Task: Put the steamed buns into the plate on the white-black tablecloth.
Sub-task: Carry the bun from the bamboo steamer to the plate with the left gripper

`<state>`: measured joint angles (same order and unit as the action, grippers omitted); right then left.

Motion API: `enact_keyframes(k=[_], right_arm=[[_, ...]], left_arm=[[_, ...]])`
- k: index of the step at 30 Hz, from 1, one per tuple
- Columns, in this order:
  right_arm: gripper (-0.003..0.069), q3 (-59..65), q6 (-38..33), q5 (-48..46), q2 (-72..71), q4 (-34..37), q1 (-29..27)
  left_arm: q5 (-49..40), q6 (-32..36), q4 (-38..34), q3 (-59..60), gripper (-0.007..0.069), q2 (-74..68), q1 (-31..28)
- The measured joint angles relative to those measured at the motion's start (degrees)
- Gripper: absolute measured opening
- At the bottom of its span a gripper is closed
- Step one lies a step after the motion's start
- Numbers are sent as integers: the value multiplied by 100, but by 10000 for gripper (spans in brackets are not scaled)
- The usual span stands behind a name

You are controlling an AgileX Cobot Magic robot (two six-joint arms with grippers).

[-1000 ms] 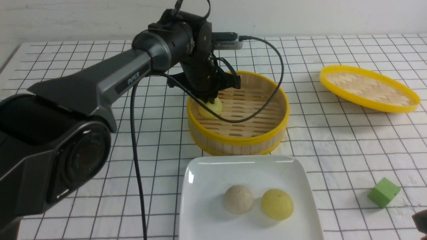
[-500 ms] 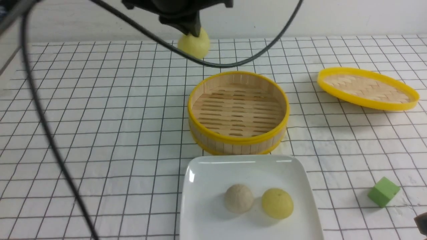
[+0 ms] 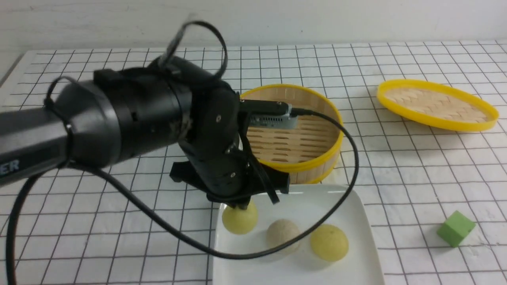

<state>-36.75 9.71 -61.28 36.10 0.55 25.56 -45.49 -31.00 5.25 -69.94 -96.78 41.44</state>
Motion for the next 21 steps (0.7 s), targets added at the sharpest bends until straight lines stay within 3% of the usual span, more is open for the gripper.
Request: enact_keyframes(k=[3, 7, 13, 17, 21], right_arm=[[22, -76, 119, -273, -513, -55, 0], [27, -96, 450, -556, -1985, -221, 0], [33, 362, 770, 314, -3416, -616, 0], [7, 1081, 1186, 1998, -3699, -1011, 0], [-16, 1246, 1191, 2289, -3699, -954, 0]], left_arm=[[243, -157, 109, 17, 118, -128, 0], [467, -290, 53, 17, 251, -413, 0], [441, -300, -139, 4, 356, -416, 0], [251, -273, -45, -150, 335, -44, 0], [92, -257, 126, -199, 212, 418, 0]])
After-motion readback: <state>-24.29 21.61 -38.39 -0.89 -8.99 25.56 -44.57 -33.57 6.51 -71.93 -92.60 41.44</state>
